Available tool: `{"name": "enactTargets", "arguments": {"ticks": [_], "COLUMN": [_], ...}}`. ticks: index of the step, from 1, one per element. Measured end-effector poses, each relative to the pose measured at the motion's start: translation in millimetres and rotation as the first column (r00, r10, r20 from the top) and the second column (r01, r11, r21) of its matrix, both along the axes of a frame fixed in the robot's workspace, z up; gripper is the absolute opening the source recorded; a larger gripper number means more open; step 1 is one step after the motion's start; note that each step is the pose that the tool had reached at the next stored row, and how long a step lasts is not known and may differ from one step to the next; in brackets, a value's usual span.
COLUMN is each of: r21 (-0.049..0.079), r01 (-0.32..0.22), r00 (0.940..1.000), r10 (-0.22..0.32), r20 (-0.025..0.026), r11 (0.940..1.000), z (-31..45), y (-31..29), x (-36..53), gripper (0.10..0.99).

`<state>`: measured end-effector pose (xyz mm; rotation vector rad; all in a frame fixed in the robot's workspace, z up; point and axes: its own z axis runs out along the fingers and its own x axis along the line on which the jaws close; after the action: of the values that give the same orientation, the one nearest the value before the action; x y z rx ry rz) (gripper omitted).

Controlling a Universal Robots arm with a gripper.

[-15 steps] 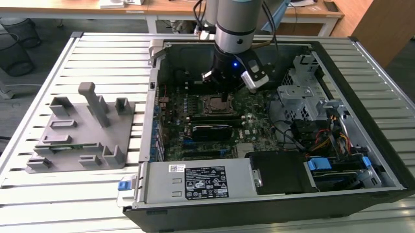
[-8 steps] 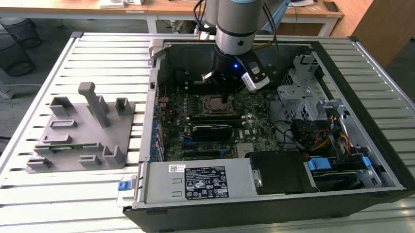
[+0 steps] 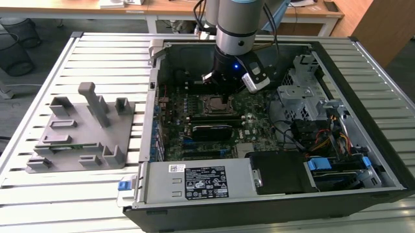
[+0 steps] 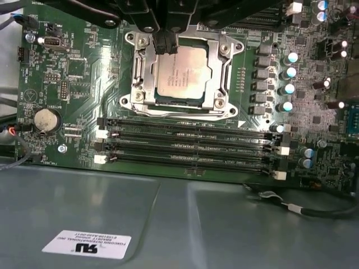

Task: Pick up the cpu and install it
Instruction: 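Install the second cpu locking lever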

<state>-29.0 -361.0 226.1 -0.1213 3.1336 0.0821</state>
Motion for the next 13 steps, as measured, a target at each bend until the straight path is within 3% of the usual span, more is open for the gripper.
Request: {"name": "enactTargets", "arguments": {"ticks": [6, 13], "r21": [0.004, 0.008], "r01": [0.0, 0.0], "r00": [1.0, 1.0], "r10": [0.0, 0.0], "r20": [-0.0024, -0.0044], "r11": [1.0, 1.0], "z": [7.0, 6.9], "y": [-0.8, -12.8], "x": [0.1, 0.0], "gripper": [0.106, 0.106]}}
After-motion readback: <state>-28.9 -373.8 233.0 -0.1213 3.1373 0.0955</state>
